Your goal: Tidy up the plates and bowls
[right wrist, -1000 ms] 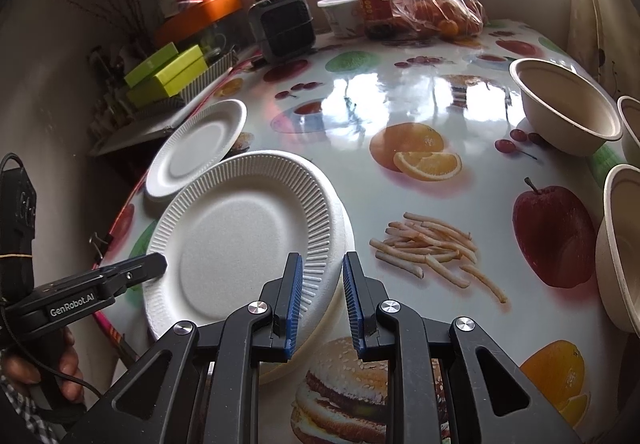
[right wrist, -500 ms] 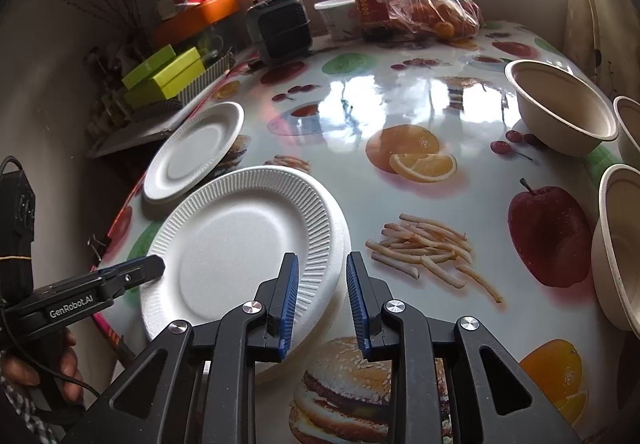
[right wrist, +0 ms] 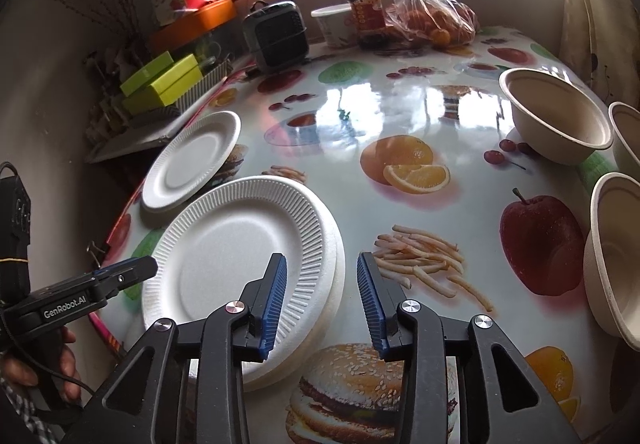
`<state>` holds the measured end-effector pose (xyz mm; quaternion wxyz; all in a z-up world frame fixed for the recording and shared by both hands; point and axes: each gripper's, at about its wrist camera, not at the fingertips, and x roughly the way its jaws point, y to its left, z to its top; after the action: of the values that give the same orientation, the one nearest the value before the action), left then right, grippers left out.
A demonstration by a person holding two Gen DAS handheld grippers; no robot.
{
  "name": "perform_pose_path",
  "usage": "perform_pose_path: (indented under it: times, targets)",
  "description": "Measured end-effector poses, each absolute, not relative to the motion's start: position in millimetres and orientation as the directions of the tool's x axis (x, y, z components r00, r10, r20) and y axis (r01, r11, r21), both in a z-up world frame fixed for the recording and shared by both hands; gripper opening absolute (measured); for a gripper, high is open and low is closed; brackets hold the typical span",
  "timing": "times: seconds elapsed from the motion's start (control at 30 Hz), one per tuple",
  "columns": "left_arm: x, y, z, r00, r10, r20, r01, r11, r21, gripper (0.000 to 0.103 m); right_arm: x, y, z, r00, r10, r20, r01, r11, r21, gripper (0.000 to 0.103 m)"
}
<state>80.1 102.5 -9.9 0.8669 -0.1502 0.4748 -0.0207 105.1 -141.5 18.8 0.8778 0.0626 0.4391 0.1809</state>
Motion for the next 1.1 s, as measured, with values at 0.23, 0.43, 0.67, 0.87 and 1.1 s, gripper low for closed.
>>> perform_pose_path:
  times: [0.23,0.43,0.67,0.87,1.1]
  targets:
    - [85.6,111.5,1.5,0.565,-0.147,-0.812,-0.13,0.956,-0.264,0.037,111.1,-139.5,33.6,0.574,0.386,-0.722,-0.297,0.92,0.256,0.041]
    - [90.3,122.1,12.4,0.58,-0.093,-0.809,-0.184,0.953,-0.242,0.037,126.3,-136.6,55.5,0.59,0.415,-0.692,-0.353,0.904,0.241,0.041]
    - [92.7,142.1,24.0,0.594,-0.021,-0.804,-0.288,0.928,-0.238,0.037,149.7,-134.2,78.2,0.581,0.465,-0.668,-0.417,0.875,0.245,0.041]
    - [88.0,158.2,38.6,0.62,0.043,-0.783,-0.37,0.897,-0.243,0.037,170.7,-125.3,93.7,0.554,0.518,-0.652,-0.475,0.84,0.264,0.041]
    - [78.5,169.7,53.8,0.641,0.112,-0.759,-0.426,0.875,-0.23,0.037,191.3,-114.8,108.7,0.517,0.558,-0.649,-0.526,0.805,0.274,0.041]
